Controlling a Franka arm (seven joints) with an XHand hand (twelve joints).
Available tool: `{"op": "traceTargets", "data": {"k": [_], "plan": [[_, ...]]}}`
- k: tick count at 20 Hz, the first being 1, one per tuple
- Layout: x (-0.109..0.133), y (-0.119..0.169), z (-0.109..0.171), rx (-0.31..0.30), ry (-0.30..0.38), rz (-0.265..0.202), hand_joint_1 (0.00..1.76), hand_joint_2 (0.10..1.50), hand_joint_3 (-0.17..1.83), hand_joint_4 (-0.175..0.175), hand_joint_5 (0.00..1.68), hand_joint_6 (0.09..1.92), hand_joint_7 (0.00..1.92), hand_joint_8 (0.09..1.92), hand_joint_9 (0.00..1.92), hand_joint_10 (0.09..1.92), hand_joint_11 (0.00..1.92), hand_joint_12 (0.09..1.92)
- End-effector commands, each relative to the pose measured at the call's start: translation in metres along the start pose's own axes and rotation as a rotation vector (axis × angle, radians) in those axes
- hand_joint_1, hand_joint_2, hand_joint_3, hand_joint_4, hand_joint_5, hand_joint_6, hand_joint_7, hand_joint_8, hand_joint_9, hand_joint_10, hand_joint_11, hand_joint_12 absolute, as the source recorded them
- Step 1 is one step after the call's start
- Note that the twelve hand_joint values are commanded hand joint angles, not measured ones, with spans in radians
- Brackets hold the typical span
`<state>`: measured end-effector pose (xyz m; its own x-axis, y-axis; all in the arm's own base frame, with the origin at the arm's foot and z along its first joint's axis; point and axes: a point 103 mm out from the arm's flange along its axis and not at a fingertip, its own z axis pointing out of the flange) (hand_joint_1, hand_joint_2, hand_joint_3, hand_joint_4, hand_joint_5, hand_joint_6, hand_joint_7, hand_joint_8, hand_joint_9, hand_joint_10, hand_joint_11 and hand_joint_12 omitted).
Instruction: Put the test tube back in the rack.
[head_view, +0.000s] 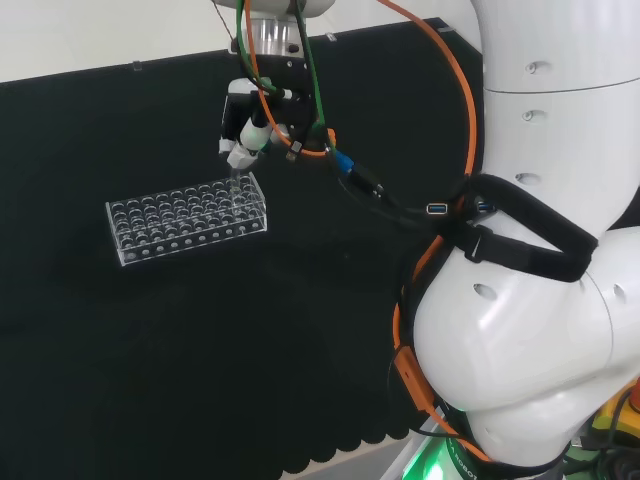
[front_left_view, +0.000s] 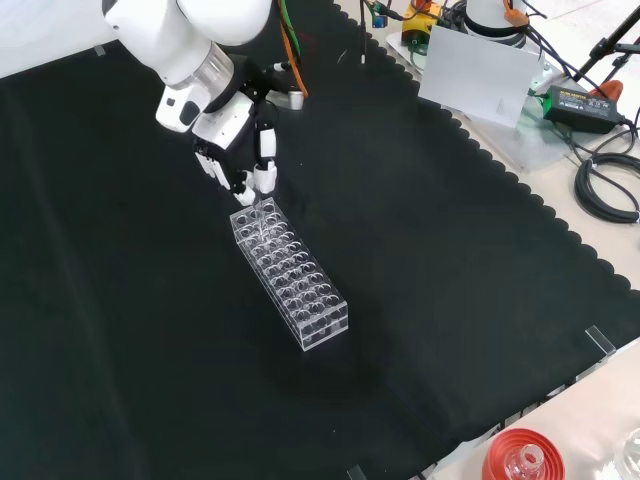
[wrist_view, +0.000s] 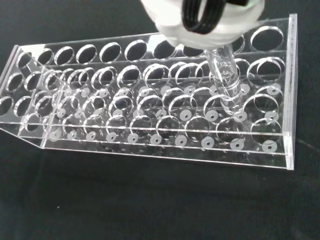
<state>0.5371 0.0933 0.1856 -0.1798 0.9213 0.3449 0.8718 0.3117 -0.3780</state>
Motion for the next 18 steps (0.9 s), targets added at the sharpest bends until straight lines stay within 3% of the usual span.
{"op": "traceTargets", "data": {"k": [1, 14, 17, 18], "plan": [[-0.002, 0.001, 0.005, 0.005, 0.000, -0.004, 1.43, 1.03, -0.17, -0.175, 1.29, 0.34, 1.41, 0.63, 1.48, 0.09, 1.20, 0.92], [-0.001, 0.009, 0.014, 0.012, -0.003, -0.016, 1.43, 1.03, -0.17, -0.175, 1.29, 0.35, 1.41, 0.63, 1.48, 0.09, 1.20, 0.92], [-0.002, 0.010, 0.015, 0.076, 0.020, -0.037, 1.43, 1.03, -0.17, -0.175, 1.30, 0.33, 1.43, 0.57, 1.48, 0.09, 1.18, 0.95], [-0.002, 0.010, 0.016, 0.100, 0.024, -0.040, 1.35, 1.03, -0.17, -0.175, 1.34, 0.31, 1.45, 0.53, 1.52, 0.09, 1.11, 1.04]]}}
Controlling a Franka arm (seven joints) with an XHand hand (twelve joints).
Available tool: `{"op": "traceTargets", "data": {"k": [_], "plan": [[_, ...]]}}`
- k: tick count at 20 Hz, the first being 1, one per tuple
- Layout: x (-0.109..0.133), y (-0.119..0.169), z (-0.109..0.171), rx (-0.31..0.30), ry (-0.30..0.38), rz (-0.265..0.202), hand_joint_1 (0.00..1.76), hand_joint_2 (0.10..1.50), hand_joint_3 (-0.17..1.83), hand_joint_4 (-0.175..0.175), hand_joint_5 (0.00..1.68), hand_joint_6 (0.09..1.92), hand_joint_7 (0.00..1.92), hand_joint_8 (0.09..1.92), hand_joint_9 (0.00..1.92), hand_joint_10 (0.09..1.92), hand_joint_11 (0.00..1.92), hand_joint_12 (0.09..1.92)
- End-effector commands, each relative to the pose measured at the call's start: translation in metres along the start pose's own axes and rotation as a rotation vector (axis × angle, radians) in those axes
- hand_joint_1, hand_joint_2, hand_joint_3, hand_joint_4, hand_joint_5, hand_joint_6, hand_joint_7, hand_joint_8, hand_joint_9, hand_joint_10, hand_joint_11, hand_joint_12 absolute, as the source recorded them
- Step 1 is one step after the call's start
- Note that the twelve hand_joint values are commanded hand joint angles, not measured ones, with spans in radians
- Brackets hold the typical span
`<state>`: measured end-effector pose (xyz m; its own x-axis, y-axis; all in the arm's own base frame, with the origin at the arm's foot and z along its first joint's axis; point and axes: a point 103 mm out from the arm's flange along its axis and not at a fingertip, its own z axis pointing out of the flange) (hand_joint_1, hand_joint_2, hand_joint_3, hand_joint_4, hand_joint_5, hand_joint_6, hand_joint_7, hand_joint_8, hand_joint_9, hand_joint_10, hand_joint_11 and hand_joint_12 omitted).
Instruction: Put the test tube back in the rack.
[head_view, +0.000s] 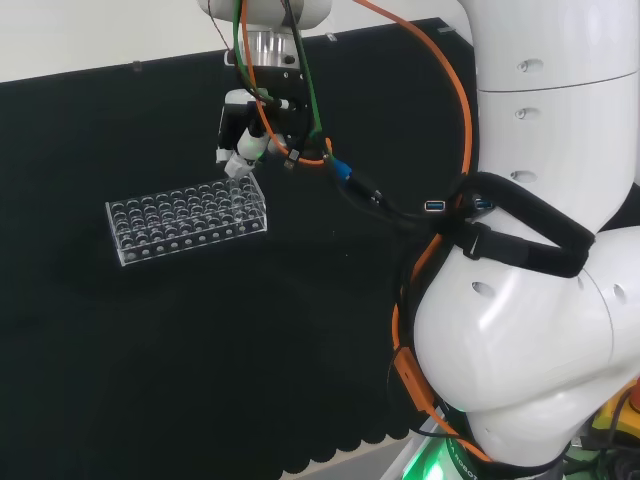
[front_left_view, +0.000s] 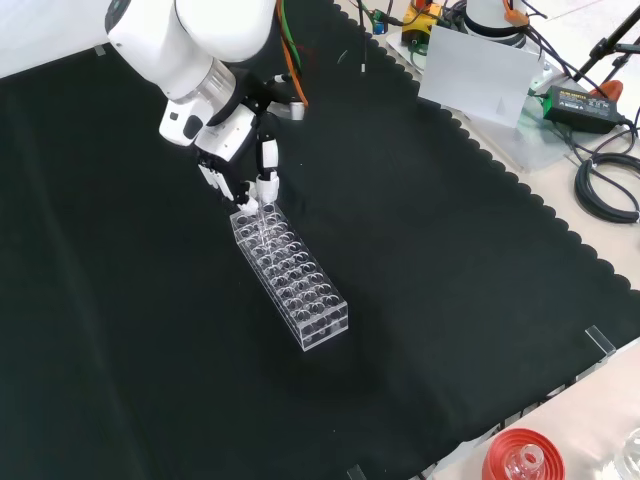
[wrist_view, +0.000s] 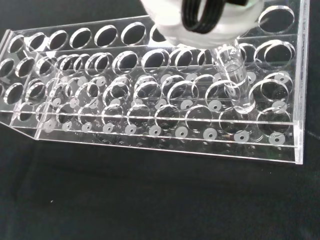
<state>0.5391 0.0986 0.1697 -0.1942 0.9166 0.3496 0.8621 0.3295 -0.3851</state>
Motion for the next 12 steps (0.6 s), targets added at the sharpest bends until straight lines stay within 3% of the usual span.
{"op": "traceTargets", "data": {"k": [1, 5, 6, 9, 12], "plan": [[-0.0018, -0.0002, 0.0022, 0.097, 0.038, -0.028, 1.29, 0.97, -0.17, -0.167, 1.29, 0.32, 1.42, 0.52, 1.53, 0.09, 1.01, 1.12], [-0.0019, -0.0018, 0.0010, 0.124, 0.054, -0.047, 1.12, 0.84, -0.17, -0.044, 0.72, 0.70, 0.90, 0.76, 1.31, 0.09, 0.62, 1.35], [-0.0019, -0.0021, 0.0005, 0.123, 0.057, -0.050, 1.09, 0.83, -0.17, -0.023, 0.59, 0.75, 0.78, 0.83, 1.21, 0.18, 0.55, 1.38], [-0.0021, -0.0032, -0.0009, 0.119, 0.062, -0.056, 1.06, 0.82, -0.17, 0.004, 0.41, 0.74, 0.59, 0.90, 0.90, 0.69, 0.44, 1.44], [-0.0020, -0.0054, -0.0030, 0.111, 0.061, -0.062, 1.04, 0.81, -0.17, 0.015, 0.36, 0.70, 0.54, 0.91, 0.80, 0.86, 0.40, 1.46]]}}
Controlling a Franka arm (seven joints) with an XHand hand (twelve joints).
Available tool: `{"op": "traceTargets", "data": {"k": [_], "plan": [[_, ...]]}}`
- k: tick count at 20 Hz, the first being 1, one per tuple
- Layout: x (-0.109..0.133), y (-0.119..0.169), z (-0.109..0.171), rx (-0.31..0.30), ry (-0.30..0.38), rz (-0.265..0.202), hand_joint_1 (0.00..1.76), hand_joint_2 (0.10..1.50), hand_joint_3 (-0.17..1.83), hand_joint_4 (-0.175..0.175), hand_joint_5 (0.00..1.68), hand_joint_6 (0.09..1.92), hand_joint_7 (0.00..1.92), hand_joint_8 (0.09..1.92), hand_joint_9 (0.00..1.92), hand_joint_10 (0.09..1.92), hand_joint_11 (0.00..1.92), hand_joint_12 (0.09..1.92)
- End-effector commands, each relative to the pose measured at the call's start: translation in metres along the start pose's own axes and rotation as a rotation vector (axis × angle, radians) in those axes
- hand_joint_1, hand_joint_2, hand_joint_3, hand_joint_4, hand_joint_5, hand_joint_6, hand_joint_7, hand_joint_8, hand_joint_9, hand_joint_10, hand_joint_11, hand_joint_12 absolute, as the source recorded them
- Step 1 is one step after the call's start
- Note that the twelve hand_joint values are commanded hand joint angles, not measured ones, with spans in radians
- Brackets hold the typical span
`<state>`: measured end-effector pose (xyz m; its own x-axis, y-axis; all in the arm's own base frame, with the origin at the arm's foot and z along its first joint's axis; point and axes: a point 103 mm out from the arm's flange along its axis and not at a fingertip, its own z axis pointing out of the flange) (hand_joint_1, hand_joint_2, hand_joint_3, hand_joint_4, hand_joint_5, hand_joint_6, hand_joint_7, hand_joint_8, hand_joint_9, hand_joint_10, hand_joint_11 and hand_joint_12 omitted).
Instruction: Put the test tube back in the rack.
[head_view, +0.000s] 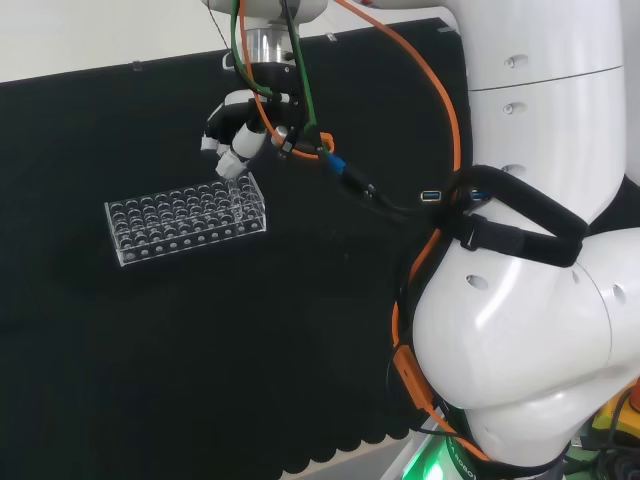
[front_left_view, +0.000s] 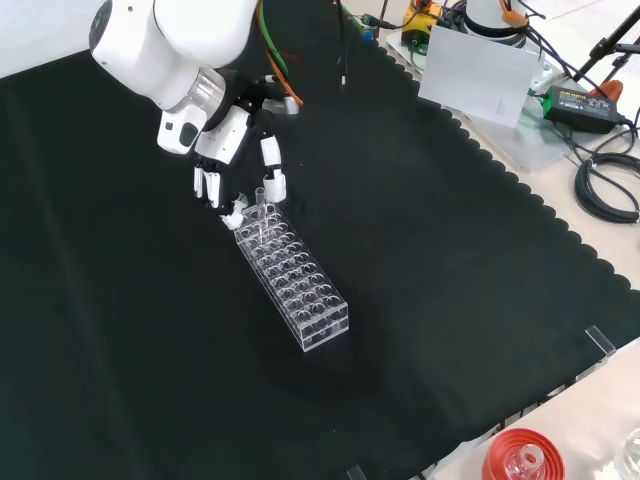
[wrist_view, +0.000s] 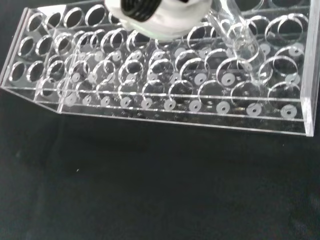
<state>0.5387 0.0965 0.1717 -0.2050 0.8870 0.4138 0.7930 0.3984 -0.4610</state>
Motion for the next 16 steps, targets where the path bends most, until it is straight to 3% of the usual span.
{"op": "traceTargets", "data": {"k": [1, 7, 16], "plan": [[0.000, -0.005, -0.002, -0.006, 0.005, -0.018, 1.04, 0.81, -0.17, 0.017, 0.35, 0.70, 0.53, 0.91, 0.78, 0.87, 0.40, 1.47], [0.007, -0.016, -0.024, -0.050, -0.011, -0.035, 1.04, 0.81, -0.17, 0.024, 0.35, 0.65, 0.51, 0.91, 0.73, 0.90, 0.34, 1.49], [0.022, -0.049, -0.079, -0.138, -0.058, -0.041, 1.03, 0.82, -0.17, 0.028, 0.35, 0.62, 0.50, 0.90, 0.71, 0.90, 0.32, 1.50]]}}
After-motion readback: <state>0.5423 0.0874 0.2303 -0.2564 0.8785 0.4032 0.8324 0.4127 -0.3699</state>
